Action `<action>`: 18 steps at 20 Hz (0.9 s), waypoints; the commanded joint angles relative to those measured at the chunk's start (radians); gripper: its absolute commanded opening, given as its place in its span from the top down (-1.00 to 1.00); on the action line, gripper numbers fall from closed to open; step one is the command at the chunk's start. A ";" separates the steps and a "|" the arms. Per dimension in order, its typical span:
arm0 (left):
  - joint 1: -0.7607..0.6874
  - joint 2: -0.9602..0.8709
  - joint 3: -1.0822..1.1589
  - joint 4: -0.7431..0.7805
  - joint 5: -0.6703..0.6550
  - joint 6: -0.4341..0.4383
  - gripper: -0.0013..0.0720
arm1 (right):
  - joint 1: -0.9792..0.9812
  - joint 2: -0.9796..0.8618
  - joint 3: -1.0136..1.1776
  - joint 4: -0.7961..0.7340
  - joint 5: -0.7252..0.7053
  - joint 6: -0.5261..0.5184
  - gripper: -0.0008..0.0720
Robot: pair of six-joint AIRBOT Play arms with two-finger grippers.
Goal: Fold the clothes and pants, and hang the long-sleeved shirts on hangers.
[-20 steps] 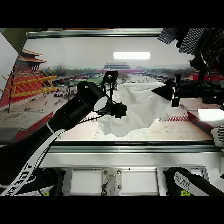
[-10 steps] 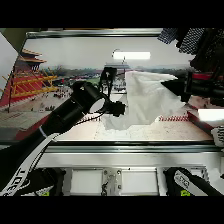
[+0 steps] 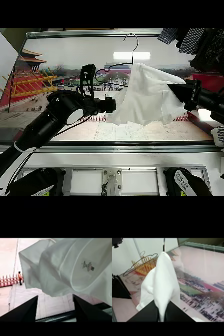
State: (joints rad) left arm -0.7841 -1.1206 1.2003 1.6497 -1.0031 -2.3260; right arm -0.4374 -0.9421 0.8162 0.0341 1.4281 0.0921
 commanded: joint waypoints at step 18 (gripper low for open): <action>-0.006 -0.183 0.032 0.008 0.020 -0.016 0.15 | 0.065 0.029 -0.019 0.011 -0.042 -0.010 0.94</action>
State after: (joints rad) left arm -0.7918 -1.2831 1.2312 1.6539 -0.9874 -2.3409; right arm -0.3729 -0.9134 0.7975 0.0452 1.3842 0.0814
